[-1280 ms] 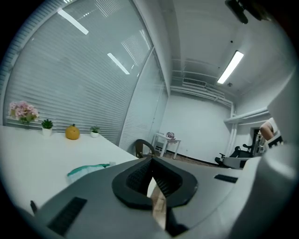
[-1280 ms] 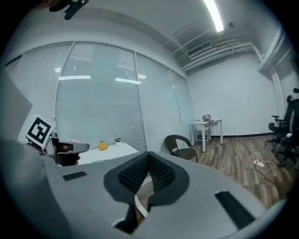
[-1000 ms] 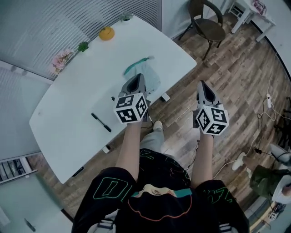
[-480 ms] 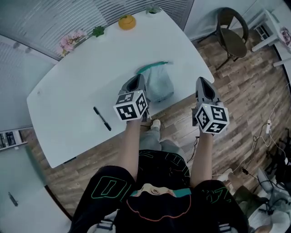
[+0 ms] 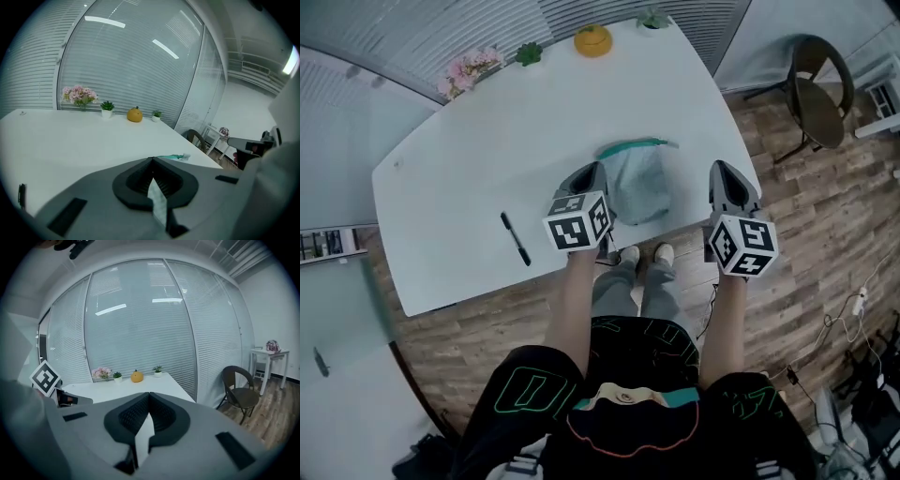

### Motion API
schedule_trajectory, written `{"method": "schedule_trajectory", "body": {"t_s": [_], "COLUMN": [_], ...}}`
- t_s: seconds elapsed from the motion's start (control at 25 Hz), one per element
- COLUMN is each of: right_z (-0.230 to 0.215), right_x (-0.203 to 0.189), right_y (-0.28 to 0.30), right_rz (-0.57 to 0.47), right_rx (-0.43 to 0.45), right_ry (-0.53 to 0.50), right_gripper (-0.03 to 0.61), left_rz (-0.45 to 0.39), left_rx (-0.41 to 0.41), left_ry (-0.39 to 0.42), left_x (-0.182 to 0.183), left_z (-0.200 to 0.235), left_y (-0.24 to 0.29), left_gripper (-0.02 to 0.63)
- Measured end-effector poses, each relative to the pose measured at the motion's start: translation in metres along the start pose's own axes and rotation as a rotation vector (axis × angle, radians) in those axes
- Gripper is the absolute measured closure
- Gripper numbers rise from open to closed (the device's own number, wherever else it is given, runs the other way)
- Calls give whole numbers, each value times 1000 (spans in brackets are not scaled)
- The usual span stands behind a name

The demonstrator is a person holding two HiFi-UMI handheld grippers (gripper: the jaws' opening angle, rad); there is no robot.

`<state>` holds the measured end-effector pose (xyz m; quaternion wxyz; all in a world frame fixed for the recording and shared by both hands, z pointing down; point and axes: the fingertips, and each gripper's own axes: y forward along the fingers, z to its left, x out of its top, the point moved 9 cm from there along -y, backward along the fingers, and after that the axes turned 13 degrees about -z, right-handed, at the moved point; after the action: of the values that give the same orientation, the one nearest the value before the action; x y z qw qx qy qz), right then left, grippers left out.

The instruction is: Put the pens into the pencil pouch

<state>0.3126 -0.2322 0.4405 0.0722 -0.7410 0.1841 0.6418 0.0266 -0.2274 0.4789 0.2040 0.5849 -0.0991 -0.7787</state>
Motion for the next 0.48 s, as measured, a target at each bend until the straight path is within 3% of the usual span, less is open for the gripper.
{"method": "schedule_trajectory", "body": {"t_s": [0.36, 0.48], "right_z": [-10, -16], "right_x": [4, -3], "right_y": [30, 36], "right_rz": [12, 24], "right_rx": [134, 149], "right_ry": [29, 52], "right_gripper": [578, 578], "left_rz": [106, 117], "left_rx": [64, 59], "left_ry": [-6, -12], "left_x": [-14, -12], "left_z": [-8, -14], "left_y": [18, 27], "left_gripper": [568, 506]}}
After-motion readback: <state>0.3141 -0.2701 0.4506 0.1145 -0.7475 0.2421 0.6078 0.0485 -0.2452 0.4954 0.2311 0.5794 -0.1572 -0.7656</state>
